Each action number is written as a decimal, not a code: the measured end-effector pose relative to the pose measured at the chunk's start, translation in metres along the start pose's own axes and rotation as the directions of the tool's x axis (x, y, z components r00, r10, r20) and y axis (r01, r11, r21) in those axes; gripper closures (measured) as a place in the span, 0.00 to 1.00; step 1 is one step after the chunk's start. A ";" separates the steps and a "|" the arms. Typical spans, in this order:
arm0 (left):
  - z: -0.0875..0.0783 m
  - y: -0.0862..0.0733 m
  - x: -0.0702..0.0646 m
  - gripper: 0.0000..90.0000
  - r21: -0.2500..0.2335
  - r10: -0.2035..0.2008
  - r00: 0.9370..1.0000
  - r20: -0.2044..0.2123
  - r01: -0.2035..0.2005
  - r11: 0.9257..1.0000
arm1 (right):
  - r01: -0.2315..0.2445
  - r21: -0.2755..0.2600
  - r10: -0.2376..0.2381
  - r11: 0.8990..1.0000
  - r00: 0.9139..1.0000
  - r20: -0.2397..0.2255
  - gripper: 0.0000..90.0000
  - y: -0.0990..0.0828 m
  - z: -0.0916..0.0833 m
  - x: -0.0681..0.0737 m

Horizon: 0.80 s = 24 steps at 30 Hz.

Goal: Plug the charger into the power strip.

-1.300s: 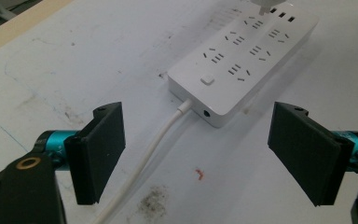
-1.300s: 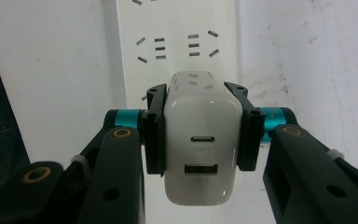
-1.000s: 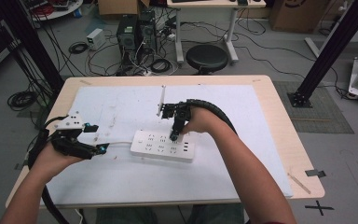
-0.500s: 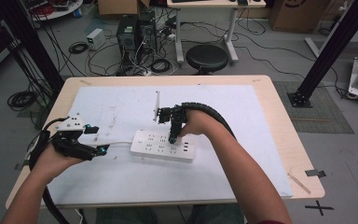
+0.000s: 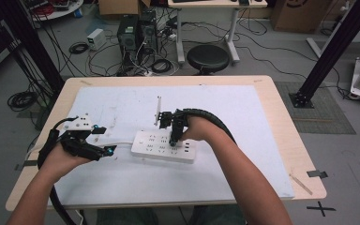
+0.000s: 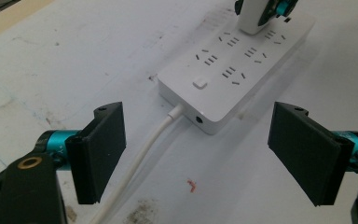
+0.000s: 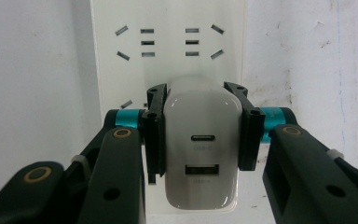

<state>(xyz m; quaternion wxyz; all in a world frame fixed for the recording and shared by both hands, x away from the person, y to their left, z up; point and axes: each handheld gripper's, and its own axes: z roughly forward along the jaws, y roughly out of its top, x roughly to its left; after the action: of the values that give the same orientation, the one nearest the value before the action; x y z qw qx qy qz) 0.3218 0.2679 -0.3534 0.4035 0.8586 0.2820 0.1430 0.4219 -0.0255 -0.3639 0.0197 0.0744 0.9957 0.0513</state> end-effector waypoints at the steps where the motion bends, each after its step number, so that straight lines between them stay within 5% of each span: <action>1: -0.001 0.001 0.000 0.21 0.003 0.003 1.000 -0.003 -0.003 1.000 | -0.009 0.005 0.009 1.000 1.000 -0.007 0.71 0.000 0.000 0.000; 12: -0.001 -0.001 0.000 0.21 0.004 -0.005 1.000 -0.012 0.005 1.000 | -0.003 0.009 0.003 1.000 1.000 -0.013 0.71 0.001 0.002 -0.002; 14: 0.000 -0.001 0.000 0.21 0.007 0.001 1.000 -0.008 -0.001 1.000 | 0.019 0.039 -0.020 0.999 0.999 0.033 0.71 0.008 0.005 0.005; 24: 0.003 0.001 -0.004 0.21 -0.001 0.007 1.000 0.005 -0.007 1.000 | -0.006 0.024 0.006 1.000 1.000 -0.001 0.71 0.005 0.006 -0.001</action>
<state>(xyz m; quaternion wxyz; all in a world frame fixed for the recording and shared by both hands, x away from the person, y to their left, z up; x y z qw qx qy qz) 0.3208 0.2633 -0.3546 0.4043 0.8596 0.2779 0.1427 0.4236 -0.0203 -0.3694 0.0180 0.0776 0.9960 0.0396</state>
